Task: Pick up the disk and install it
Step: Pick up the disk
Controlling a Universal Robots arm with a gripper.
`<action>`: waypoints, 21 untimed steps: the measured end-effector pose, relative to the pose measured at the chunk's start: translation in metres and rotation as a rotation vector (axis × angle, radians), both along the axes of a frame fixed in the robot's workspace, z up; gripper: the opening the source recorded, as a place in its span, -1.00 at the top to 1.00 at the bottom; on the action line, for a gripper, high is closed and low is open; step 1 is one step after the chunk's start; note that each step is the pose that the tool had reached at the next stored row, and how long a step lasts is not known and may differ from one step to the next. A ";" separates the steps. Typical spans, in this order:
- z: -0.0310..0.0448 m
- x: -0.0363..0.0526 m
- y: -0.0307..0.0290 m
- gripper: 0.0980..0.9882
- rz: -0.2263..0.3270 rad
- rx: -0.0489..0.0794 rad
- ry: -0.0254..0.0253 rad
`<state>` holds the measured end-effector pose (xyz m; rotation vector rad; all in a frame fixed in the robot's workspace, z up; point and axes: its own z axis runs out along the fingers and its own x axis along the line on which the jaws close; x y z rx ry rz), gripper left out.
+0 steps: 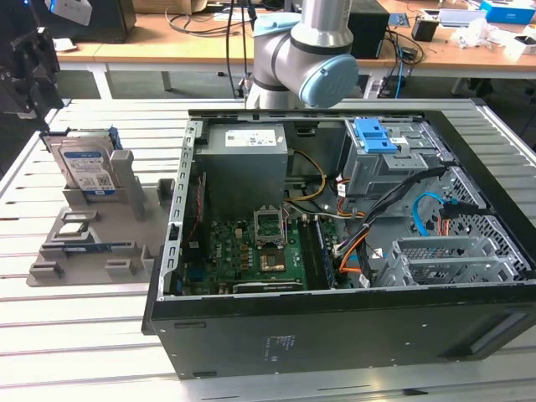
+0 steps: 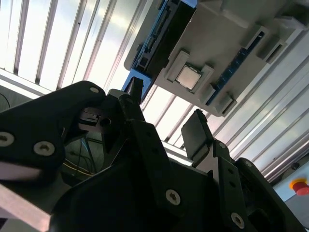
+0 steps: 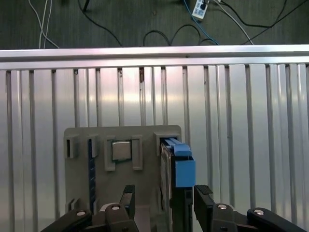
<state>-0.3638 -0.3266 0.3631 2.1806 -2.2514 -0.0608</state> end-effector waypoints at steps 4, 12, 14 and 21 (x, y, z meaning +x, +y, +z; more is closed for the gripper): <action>-0.0080 0.0007 0.0042 -0.13 0.000 0.000 0.0007; -0.0238 0.0030 0.0180 -0.13 0.000 -0.002 0.0012; -0.0294 0.0047 0.0199 -0.13 0.000 -0.004 0.0010; -0.0442 0.0076 0.0265 -0.13 0.000 -0.005 0.0011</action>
